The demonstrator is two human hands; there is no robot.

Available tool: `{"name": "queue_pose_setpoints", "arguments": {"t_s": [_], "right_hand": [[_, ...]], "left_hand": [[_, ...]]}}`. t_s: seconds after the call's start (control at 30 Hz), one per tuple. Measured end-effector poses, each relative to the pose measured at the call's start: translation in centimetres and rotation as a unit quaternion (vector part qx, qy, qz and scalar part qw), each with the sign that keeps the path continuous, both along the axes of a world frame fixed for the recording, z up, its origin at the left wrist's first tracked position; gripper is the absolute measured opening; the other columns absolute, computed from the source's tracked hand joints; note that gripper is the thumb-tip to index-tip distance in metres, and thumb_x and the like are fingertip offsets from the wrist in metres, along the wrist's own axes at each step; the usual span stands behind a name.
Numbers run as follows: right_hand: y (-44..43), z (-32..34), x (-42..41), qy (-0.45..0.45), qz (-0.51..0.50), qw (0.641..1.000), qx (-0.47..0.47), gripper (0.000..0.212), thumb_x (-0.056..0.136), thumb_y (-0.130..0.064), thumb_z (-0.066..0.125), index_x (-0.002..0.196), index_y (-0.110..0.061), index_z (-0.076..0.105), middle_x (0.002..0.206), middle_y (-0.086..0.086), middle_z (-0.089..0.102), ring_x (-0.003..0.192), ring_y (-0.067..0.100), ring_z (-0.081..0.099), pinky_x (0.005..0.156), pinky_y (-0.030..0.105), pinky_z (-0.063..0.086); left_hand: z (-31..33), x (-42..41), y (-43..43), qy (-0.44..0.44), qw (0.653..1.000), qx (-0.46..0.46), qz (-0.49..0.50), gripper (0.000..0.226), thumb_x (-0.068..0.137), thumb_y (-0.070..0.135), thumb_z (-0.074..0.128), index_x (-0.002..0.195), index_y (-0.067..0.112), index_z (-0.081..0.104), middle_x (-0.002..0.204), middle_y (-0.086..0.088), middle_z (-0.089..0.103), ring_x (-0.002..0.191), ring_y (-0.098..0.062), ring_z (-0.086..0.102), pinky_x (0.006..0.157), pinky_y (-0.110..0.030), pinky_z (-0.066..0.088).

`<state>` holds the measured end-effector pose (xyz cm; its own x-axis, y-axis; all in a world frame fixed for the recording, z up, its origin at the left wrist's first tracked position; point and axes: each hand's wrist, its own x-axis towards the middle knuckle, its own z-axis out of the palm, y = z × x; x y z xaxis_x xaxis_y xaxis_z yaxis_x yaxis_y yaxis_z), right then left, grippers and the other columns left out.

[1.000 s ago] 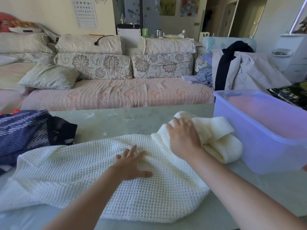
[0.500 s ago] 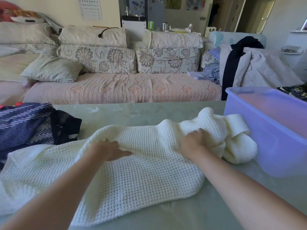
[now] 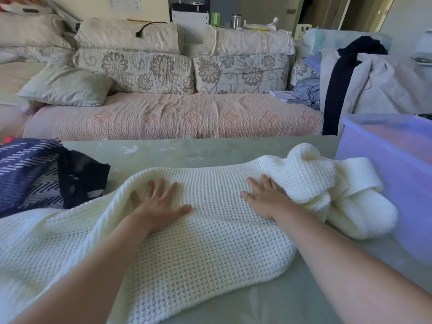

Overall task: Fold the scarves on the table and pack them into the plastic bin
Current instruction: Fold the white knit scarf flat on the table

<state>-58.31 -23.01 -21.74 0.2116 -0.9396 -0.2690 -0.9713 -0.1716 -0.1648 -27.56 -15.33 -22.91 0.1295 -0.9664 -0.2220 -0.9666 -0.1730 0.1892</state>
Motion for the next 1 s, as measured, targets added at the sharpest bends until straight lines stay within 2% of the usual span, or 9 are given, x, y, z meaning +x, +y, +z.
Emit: {"name": "queue_pose_setpoints", "arguments": {"t_s": [0.17, 0.27, 0.37, 0.5, 0.6, 0.73, 0.87, 0.93, 1.0], "right_hand": [[-1.4, -0.2, 1.1, 0.046, 0.021, 0.998, -0.046, 0.068, 0.101, -0.061, 0.015, 0.159, -0.03, -0.004, 0.166, 0.012, -0.011, 0.153, 0.03, -0.005, 0.123, 0.048, 0.007], [-0.7, 0.6, 1.9, 0.092, 0.069, 0.984, -0.133, 0.06, 0.103, -0.05, 0.025, 0.155, -0.019, 0.024, 0.159, 0.016, 0.022, 0.145, 0.032, 0.025, 0.115, 0.049, 0.029], [1.0, 1.7, 2.6, 0.021, 0.128, 0.973, -0.192, 0.042, 0.101, -0.03, 0.04, 0.139, -0.015, 0.046, 0.14, 0.009, 0.044, 0.126, 0.029, 0.044, 0.099, 0.045, 0.042], [4.5, 3.2, 2.8, -0.056, 0.14, 0.964, -0.22, 0.035, 0.091, -0.014, 0.049, 0.125, -0.016, 0.059, 0.125, 0.007, 0.049, 0.113, 0.027, 0.048, 0.086, 0.04, 0.045], [7.6, 4.6, 1.8, -0.065, 0.129, 0.968, -0.204, 0.01, 0.089, -0.016, 0.051, 0.098, -0.018, 0.055, 0.102, 0.0, 0.048, 0.088, 0.024, 0.053, 0.067, 0.035, 0.04], [10.3, 6.6, -1.3, -0.072, 0.056, 0.985, -0.147, 0.009, 0.089, -0.018, 0.046, 0.081, -0.017, 0.05, 0.076, -0.002, 0.055, 0.066, 0.017, 0.05, 0.054, 0.03, 0.035], [11.8, 5.7, -5.0, -0.072, 0.007, 0.996, -0.049, 0.013, 0.076, -0.017, 0.049, 0.074, -0.016, 0.062, 0.086, 0.002, 0.069, 0.078, 0.02, 0.063, 0.06, 0.028, 0.042], [12.5, 5.4, -6.3, -0.083, 0.029, 0.996, -0.032, 0.031, 0.074, -0.02, 0.056, 0.1, -0.026, 0.071, 0.111, -0.008, 0.068, 0.108, 0.016, 0.062, 0.082, 0.027, 0.046], [13.0, 5.4, -6.9, -0.039, 0.102, 0.993, -0.043, 0.058, 0.075, -0.029, 0.064, 0.132, -0.037, 0.058, 0.136, -0.013, 0.051, 0.128, 0.013, 0.044, 0.105, 0.029, 0.034]], "left_hand": [[0.4, -0.2, -1.3, -0.032, 0.999, -0.015, -0.006, 0.094, 0.076, 0.089, 0.025, 0.154, 0.042, -0.002, 0.163, 0.002, -0.016, 0.149, -0.024, -0.016, 0.116, -0.059, -0.009], [1.6, -1.6, -1.6, -0.093, 0.992, -0.076, -0.046, 0.087, 0.087, 0.074, 0.038, 0.155, 0.033, 0.003, 0.164, -0.001, -0.01, 0.151, -0.024, -0.007, 0.118, -0.056, 0.003], [2.9, -4.2, -0.6, -0.102, 0.972, -0.186, -0.103, 0.074, 0.093, 0.049, 0.053, 0.154, 0.028, 0.016, 0.161, -0.002, 0.013, 0.147, -0.025, 0.014, 0.116, -0.048, 0.022], [3.7, -8.3, 2.5, -0.02, 0.932, -0.313, -0.184, 0.029, 0.09, 0.035, 0.056, 0.117, 0.024, 0.054, 0.116, 0.002, 0.051, 0.108, -0.022, 0.051, 0.085, -0.037, 0.046], [4.1, -10.6, 5.5, 0.038, 0.928, -0.256, -0.266, 0.023, 0.091, 0.046, 0.054, 0.098, 0.024, 0.052, 0.096, 0.008, 0.052, 0.086, -0.016, 0.055, 0.064, -0.03, 0.044], [3.4, -12.4, 8.5, 0.002, 0.94, -0.128, -0.316, 0.056, 0.074, 0.079, 0.053, 0.105, 0.033, 0.051, 0.108, 0.013, 0.05, 0.096, -0.011, 0.048, 0.077, -0.033, 0.048], [3.5, -13.0, 9.5, -0.032, 0.937, -0.115, -0.327, 0.048, 0.074, 0.07, 0.062, 0.109, 0.037, 0.056, 0.115, 0.013, 0.05, 0.101, -0.013, 0.049, 0.084, -0.034, 0.047], [4.0, -12.9, 9.6, 0.018, 0.938, -0.143, -0.315, 0.02, 0.085, 0.044, 0.064, 0.102, 0.032, 0.064, 0.107, 0.012, 0.058, 0.097, -0.013, 0.058, 0.083, -0.031, 0.049], [4.3, -12.3, 9.9, 0.08, 0.947, -0.153, -0.269, 0.008, 0.087, 0.028, 0.062, 0.093, 0.028, 0.067, 0.098, 0.013, 0.065, 0.092, -0.008, 0.063, 0.081, -0.026, 0.05]]}}
